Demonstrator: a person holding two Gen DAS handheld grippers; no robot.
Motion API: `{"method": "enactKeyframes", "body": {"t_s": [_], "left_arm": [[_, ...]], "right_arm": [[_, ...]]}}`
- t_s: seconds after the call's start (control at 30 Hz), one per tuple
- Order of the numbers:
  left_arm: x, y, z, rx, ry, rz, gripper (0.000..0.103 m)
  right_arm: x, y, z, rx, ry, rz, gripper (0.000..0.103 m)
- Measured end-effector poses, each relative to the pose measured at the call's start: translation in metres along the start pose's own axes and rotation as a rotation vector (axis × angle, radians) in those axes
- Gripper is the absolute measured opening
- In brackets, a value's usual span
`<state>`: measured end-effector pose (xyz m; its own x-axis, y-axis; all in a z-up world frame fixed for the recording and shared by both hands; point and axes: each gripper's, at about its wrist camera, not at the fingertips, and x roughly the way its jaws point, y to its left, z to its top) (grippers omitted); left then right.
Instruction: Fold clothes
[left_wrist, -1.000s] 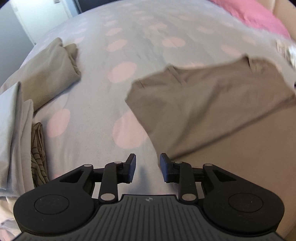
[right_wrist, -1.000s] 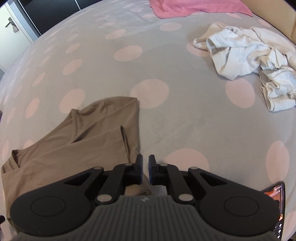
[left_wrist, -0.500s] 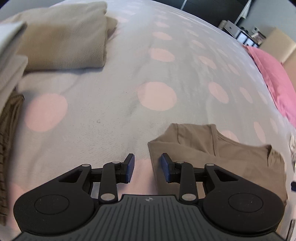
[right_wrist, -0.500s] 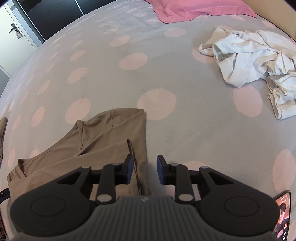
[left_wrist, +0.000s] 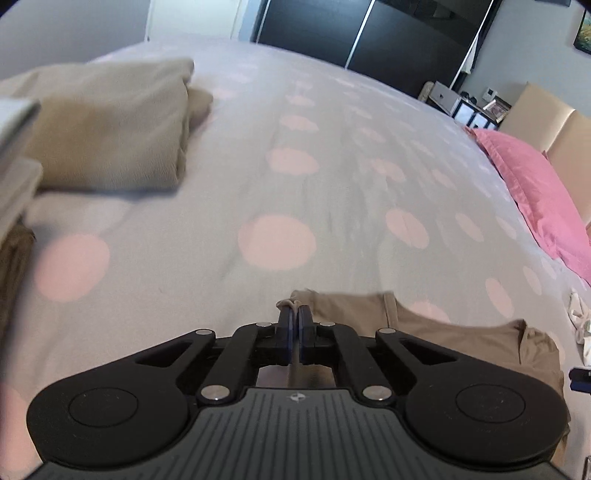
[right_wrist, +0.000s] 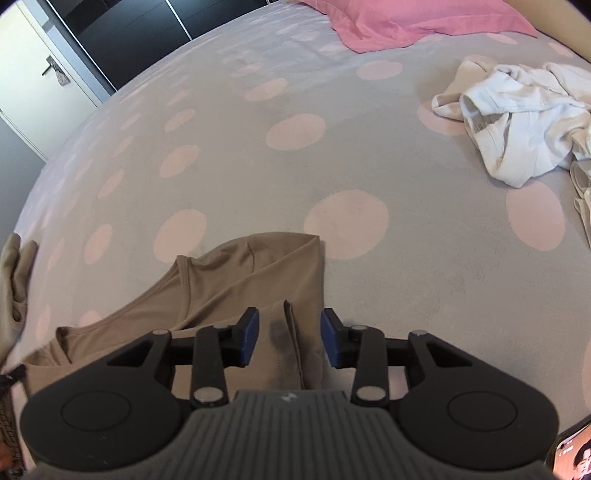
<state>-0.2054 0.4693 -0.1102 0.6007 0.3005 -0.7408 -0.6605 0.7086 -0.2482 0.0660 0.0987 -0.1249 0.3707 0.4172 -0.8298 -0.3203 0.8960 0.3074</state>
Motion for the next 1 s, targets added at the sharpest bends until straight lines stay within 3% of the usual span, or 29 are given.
{"method": "enactKeyframes", "body": {"t_s": [0.07, 0.23, 0.33, 0.4, 0.5, 0.53, 0.7, 0.8, 0.83, 0.87, 0.9, 1.0], "left_arm": [[-0.002, -0.005, 0.003, 0.037, -0.015, 0.037, 0.001], [0.013, -0.017, -0.006, 0.130, 0.007, 0.133, 0.001], [0.020, -0.020, -0.010, 0.166, 0.037, 0.165, 0.003], [0.011, -0.020, -0.010, 0.165, 0.009, 0.182, 0.003], [-0.004, -0.021, -0.008, 0.168, -0.025, 0.217, 0.003], [-0.010, -0.021, -0.008, 0.162, -0.032, 0.213, 0.003], [-0.038, -0.025, -0.011, 0.183, -0.066, 0.190, 0.003], [-0.057, -0.032, -0.015, 0.204, -0.073, 0.150, 0.003], [-0.065, -0.034, -0.017, 0.205, -0.079, 0.130, 0.004], [-0.073, -0.038, -0.019, 0.211, -0.085, 0.113, 0.005], [-0.081, -0.041, -0.021, 0.218, -0.091, 0.099, 0.009], [-0.102, -0.051, -0.032, 0.251, -0.114, 0.080, 0.013]], "right_arm": [[0.008, 0.000, -0.002, -0.009, 0.029, -0.010, 0.008], [0.019, -0.003, -0.007, -0.025, 0.050, -0.083, 0.003], [0.013, -0.002, -0.006, -0.024, 0.033, -0.079, 0.009], [0.008, 0.001, -0.005, -0.039, 0.025, -0.062, 0.010], [0.000, 0.005, -0.005, -0.054, 0.006, -0.051, 0.025], [-0.004, 0.006, -0.006, -0.053, 0.000, -0.044, 0.042], [-0.026, 0.012, -0.012, -0.016, 0.013, 0.101, 0.050], [-0.051, 0.017, -0.023, -0.060, -0.076, 0.239, 0.054], [-0.060, 0.020, -0.027, -0.087, -0.116, 0.275, 0.067], [-0.070, 0.023, -0.030, -0.113, -0.155, 0.310, 0.087], [-0.079, 0.025, -0.033, -0.132, -0.190, 0.338, 0.093], [-0.103, 0.028, -0.041, -0.121, -0.261, 0.315, 0.094]]}}
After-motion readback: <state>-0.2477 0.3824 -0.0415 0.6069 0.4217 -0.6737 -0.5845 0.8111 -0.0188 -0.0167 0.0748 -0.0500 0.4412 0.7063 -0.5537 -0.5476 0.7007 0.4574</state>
